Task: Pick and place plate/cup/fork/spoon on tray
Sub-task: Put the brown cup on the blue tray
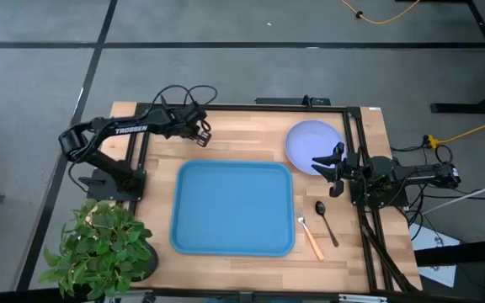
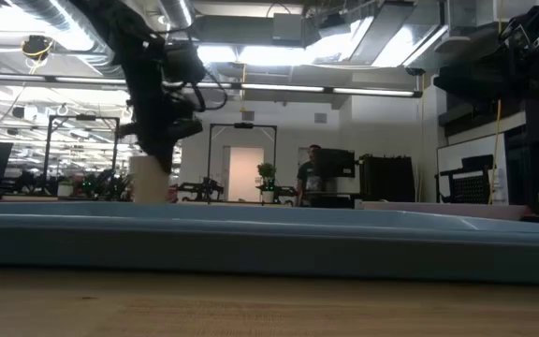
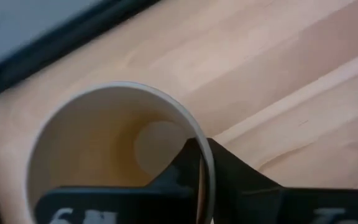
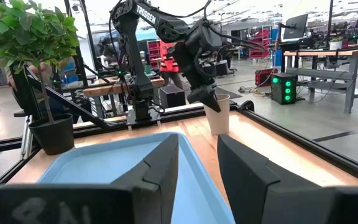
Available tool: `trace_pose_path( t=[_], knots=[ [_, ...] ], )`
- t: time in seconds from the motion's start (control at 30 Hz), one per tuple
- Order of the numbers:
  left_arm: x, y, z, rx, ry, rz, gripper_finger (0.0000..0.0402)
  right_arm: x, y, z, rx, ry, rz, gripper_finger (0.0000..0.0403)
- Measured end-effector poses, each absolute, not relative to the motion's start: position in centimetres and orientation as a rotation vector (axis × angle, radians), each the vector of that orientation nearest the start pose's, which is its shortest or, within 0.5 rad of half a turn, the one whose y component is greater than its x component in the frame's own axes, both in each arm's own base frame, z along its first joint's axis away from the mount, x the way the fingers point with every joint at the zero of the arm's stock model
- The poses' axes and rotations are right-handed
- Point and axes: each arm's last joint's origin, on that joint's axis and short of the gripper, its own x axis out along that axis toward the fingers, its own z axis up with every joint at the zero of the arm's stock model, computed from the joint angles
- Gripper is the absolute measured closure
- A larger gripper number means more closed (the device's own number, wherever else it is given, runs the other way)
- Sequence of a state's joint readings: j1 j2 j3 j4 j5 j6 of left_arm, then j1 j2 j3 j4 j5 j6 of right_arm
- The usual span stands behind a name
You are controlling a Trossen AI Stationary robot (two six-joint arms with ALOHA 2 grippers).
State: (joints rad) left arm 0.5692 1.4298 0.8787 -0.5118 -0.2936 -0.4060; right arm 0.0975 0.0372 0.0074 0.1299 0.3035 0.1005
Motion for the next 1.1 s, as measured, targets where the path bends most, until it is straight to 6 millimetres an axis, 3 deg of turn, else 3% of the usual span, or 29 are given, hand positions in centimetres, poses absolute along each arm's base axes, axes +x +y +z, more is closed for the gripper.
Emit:
trace_pose_path(
  t=[0.27, 0.4, 0.5, 0.83, 1.1],
  knots=[
    [25.7, 14.4, 25.0, -0.328, 0.678, 0.807, 0.0399, 9.8, 0.1, 17.6, 0.12, -0.108, -0.201, 0.0286],
    [27.1, 12.7, 27.0, -0.281, 0.668, 0.698, 0.0399, 9.8, 0.1, 17.6, 0.122, -0.108, -0.201, 0.0286],
    [27.4, 11.1, 27.9, -0.292, 0.753, 0.646, 0.04, 9.8, 0.1, 17.6, 0.123, -0.109, -0.201, 0.0286],
    [26.4, 5.3, 27.0, -0.447, 1.072, 0.514, 0.0401, 9.8, 0.1, 17.6, 0.123, -0.109, -0.201, 0.0286],
    [26.1, 1.5, 26.3, -0.451, 1.164, 0.484, 0.0399, 9.8, 0.1, 17.6, 0.17, -0.113, -0.199, 0.0286]
  ],
)
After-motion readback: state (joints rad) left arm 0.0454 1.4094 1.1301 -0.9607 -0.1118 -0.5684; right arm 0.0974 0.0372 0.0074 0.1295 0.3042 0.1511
